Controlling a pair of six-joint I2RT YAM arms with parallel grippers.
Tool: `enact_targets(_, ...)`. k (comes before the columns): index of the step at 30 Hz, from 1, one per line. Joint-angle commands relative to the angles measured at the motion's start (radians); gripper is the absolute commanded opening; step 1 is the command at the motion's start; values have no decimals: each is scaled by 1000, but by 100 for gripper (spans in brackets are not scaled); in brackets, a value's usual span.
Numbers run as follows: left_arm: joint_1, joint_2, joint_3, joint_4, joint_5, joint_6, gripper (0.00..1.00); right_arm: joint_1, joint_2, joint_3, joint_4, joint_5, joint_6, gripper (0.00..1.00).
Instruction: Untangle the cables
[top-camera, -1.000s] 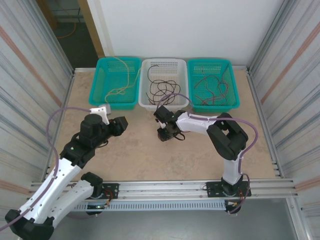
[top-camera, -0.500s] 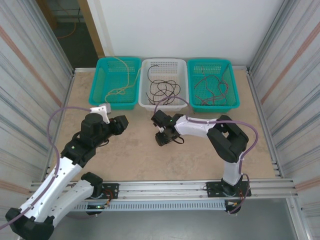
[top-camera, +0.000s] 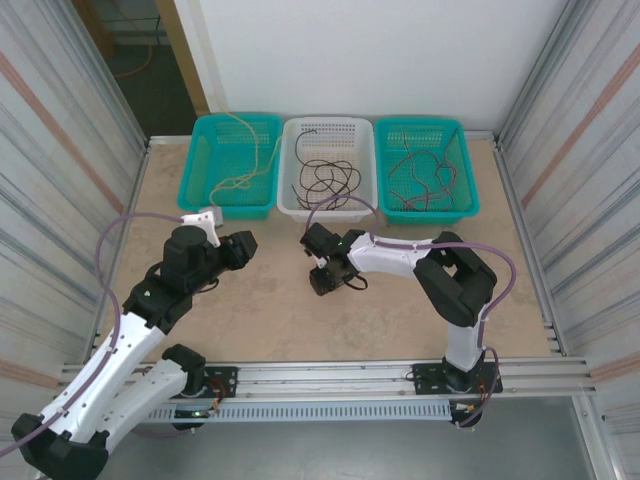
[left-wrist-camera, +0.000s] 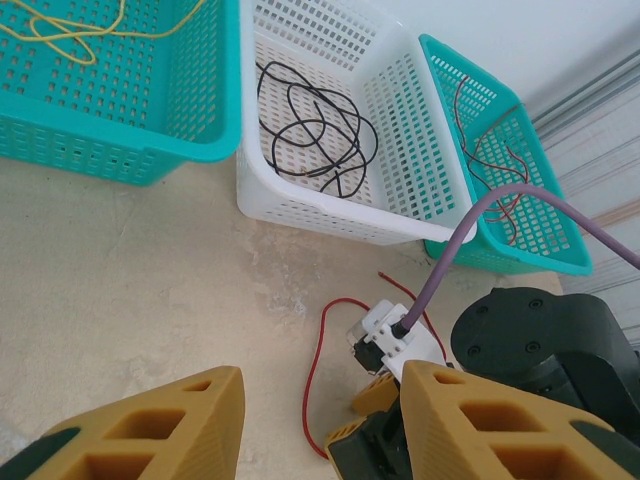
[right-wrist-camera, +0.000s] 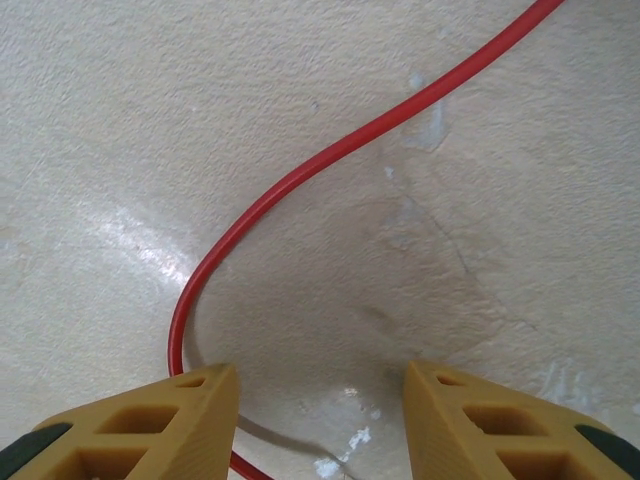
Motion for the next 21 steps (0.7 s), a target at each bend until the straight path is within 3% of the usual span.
enact_targets(1,7,-3,6,27,-2,-10,46,18,-46,-13,-50,-39,11,46)
enact_targets(14,7,-7,-11,34,-1,-18,45,37,-60,-19,-65,-81,-6,53)
enact_targets(21,8,-7,-15,38,-5,-21,45,62,-42,-9,-87,-71,-23,44)
